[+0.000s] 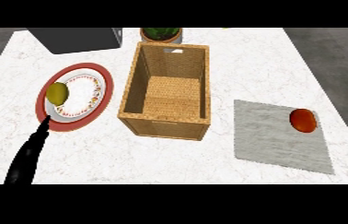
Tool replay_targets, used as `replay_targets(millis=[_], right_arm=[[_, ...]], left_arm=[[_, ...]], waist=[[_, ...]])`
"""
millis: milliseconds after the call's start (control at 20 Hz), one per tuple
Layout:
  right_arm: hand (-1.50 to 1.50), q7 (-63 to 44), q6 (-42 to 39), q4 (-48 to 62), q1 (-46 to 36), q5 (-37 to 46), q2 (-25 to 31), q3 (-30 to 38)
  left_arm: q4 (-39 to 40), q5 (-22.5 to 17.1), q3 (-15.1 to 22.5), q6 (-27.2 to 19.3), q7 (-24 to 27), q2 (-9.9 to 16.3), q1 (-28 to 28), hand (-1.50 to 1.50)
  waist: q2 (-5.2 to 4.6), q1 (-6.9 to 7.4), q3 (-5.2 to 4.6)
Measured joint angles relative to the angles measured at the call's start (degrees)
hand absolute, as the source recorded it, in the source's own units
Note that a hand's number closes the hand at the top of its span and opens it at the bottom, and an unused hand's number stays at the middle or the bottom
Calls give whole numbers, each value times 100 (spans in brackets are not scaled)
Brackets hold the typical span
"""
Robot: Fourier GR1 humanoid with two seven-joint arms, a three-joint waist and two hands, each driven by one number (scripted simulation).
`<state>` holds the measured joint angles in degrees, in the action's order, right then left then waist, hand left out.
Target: Pick the tomato from the placemat and place it in the basket
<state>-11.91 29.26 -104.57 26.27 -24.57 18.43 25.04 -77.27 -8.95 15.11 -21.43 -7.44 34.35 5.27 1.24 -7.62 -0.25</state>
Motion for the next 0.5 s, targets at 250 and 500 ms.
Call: replay_targets(millis=[250,500], right_arm=[[-150,114,-777,-1191,1567,-451,-506,316],[-150,231,-1368,-1519,2331,-633,-1107,502]], left_arm=[[-90,161,140,75,-265,-73,-331,0],[34,346,174,244,-365,-243,-629,0]], waist=[[-53,280,11],[-94,533,17]])
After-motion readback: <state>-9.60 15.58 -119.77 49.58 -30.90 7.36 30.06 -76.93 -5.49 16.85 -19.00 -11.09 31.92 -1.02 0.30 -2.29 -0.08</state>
